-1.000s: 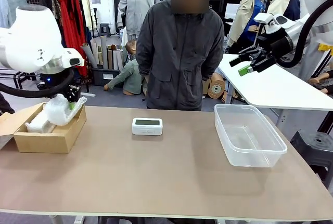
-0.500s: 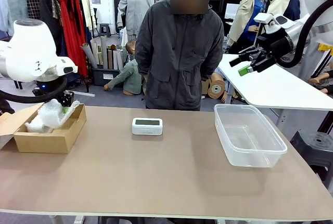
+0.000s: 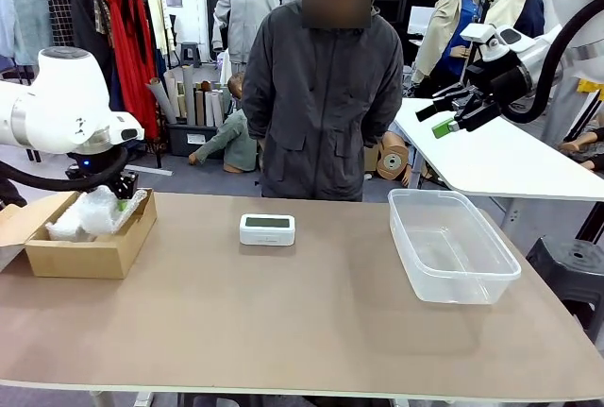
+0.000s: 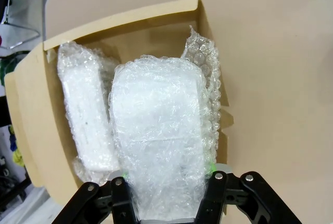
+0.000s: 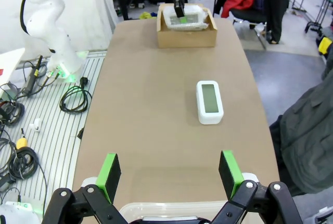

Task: Separate and place wrapped and unwrapped clocks.
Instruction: If the picked Digital clock is wrapped, place it in the Package Box ; if not, place it in the Organizing box.

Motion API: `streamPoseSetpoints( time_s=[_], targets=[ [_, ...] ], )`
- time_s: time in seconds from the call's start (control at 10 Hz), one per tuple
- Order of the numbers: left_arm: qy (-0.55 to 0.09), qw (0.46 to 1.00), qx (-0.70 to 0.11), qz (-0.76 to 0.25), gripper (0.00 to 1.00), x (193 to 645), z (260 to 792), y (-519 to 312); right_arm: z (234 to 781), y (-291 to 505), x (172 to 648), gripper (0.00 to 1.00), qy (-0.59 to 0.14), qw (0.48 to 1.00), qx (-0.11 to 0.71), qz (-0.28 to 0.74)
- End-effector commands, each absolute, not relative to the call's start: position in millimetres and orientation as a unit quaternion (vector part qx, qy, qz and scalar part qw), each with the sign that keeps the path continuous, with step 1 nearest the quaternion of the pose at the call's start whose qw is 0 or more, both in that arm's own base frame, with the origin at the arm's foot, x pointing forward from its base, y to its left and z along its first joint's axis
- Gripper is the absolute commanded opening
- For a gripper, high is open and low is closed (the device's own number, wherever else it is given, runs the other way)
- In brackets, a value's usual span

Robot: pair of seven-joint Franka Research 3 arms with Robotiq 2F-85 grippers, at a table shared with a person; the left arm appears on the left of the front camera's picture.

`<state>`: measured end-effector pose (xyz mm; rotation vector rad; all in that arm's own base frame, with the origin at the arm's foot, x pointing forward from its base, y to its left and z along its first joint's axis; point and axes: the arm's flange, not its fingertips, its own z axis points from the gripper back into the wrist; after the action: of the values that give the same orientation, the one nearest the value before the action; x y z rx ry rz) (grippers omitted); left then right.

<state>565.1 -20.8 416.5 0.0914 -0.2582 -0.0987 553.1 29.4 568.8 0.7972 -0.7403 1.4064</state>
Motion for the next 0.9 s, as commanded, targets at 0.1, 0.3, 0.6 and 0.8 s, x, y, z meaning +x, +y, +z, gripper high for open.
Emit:
streamPoseSetpoints(
  time_s=[0.1,0.3,0.6,0.8],
  targets=[
    [-0.13,0.989,0.045,-0.061,0.0,563.5,417.9,-23.5,570.5,29.4,552.8,1.0,-0.324,0.63,0.346,0.615],
    [-0.132,0.988,0.066,-0.049,0.0,563.5,414.7,-25.9,570.5,29.4,552.8,1.0,-0.324,0.63,0.346,0.615],
    [-0.125,0.989,0.07,-0.045,0.0,572.6,396.9,-23.1,570.5,29.4,552.8,1.0,-0.324,0.63,0.346,0.615],
    [-0.112,0.99,0.068,-0.043,0.0,575.9,380.7,-20.2,570.5,29.4,552.8,1.0,-0.324,0.63,0.346,0.615]
  ],
)
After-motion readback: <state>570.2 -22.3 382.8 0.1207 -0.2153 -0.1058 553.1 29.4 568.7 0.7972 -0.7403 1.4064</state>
